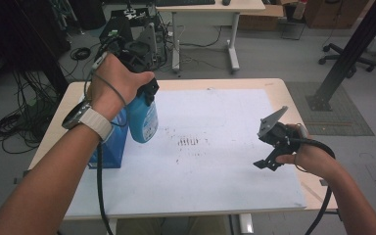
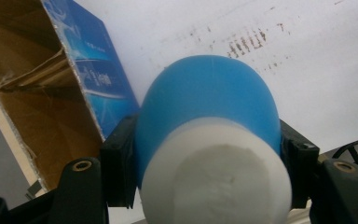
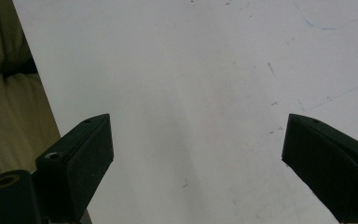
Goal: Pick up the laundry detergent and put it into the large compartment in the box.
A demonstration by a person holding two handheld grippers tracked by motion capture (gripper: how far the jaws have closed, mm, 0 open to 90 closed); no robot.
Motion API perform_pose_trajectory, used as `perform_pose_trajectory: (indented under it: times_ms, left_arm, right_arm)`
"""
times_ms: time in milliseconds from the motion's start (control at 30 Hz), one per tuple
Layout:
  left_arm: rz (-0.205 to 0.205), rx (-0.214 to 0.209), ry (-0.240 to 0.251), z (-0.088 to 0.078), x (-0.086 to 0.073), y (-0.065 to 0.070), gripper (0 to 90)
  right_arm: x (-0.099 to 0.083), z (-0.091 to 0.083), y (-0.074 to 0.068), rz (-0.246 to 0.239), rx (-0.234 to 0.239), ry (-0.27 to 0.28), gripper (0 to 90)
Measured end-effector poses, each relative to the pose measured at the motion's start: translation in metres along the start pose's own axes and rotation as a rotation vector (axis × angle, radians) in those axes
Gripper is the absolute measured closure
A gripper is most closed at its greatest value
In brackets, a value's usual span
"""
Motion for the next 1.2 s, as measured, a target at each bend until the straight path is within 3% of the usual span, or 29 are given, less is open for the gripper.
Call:
perform_pose_trajectory:
  times_ms: [267, 767, 1200]
  left_arm:
    - [-0.036, -0.017, 0.008, -0.016, 0.001, -0.011, 37.3]
    - [-0.126, -0.011, 0.032, -0.045, -0.003, -0.040, 37.3]
    - [-0.172, -0.001, 0.043, -0.062, -0.010, -0.063, 37.3]
  right_arm:
    - [0.001, 0.000, 0.000, 0.000, 0.001, 0.002, 9.0]
    - [0.000, 0.000, 0.002, 0.002, 0.003, 0.001, 9.0]
    - [0.002, 0.001, 0.004, 0.002, 0.005, 0.002, 9.0]
Point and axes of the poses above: each handheld gripper's, and its own axes: z roughly forward along the jaws, x roughly out of its top, y roughly to its right, the point moved 8 cm from there along z, roughly forward along the jaws, and after that the axes turned 13 degrees about -y, right-handed, at the moved point
